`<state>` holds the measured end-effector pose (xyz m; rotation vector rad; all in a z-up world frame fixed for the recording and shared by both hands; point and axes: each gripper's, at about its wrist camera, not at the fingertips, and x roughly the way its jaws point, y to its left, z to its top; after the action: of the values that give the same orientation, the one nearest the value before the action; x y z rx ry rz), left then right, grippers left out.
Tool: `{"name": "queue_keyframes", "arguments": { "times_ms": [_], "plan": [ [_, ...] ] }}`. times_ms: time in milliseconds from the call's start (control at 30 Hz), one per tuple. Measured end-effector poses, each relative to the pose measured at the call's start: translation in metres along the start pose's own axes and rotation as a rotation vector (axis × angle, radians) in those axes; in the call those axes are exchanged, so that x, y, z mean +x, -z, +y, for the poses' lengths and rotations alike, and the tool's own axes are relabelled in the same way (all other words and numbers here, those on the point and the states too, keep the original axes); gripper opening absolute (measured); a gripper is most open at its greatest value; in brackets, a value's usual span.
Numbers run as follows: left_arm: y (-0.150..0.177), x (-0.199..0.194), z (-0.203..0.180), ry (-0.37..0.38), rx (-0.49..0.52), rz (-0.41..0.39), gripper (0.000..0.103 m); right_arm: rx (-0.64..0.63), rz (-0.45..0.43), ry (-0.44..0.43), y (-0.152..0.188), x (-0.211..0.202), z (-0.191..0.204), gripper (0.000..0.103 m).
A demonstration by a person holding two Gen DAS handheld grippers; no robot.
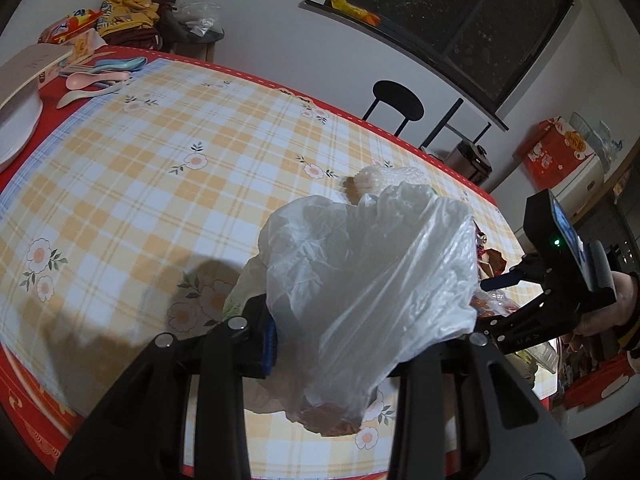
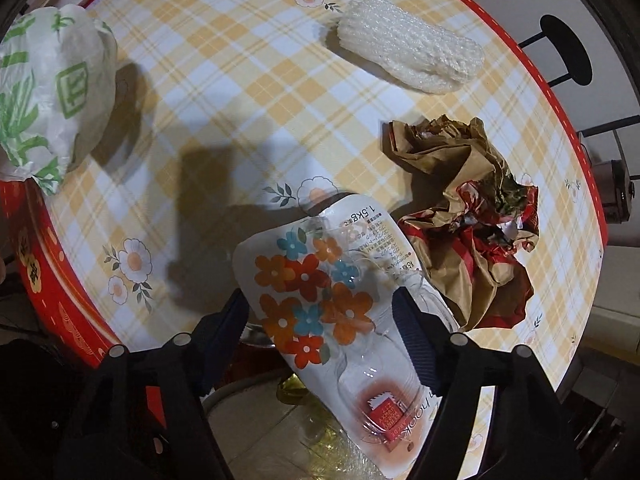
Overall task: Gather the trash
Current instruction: 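Lift the flower-printed bag with the right tool and carry it toward the brown bin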
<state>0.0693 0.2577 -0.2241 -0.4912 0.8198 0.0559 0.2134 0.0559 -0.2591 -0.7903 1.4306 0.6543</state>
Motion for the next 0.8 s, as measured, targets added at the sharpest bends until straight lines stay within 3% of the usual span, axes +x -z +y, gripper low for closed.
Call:
{"name": "queue_keyframes", "arguments": {
  "times_ms": [133, 400, 433, 633, 800],
  "plan": [
    [0.0, -0.003, 0.001, 0.006, -0.008, -0.008, 0.035, 0.037, -0.024, -0.031, 0.0, -0.003, -0.006, 0.056],
    [0.002, -0.007, -0.006, 0.016, -0.002, -0.006, 0.035, 0.036, -0.034, -0.003, 0.0, -0.001, 0.0, 0.056],
    [0.002, -0.007, -0.007, 0.017, -0.002, -0.007, 0.035, 0.039, -0.04, -0.008, 0.0, -0.002, 0.0, 0.051],
    [0.001, -0.01, -0.009, 0.024, 0.001, -0.013, 0.035, 0.087, -0.137, -0.049, 0.007, -0.029, -0.01, 0.041],
    [0.0, -0.012, -0.013, 0.032, 0.006, -0.019, 0.035, 0.121, -0.206, -0.082, 0.014, -0.05, -0.018, 0.039]
  ]
}}
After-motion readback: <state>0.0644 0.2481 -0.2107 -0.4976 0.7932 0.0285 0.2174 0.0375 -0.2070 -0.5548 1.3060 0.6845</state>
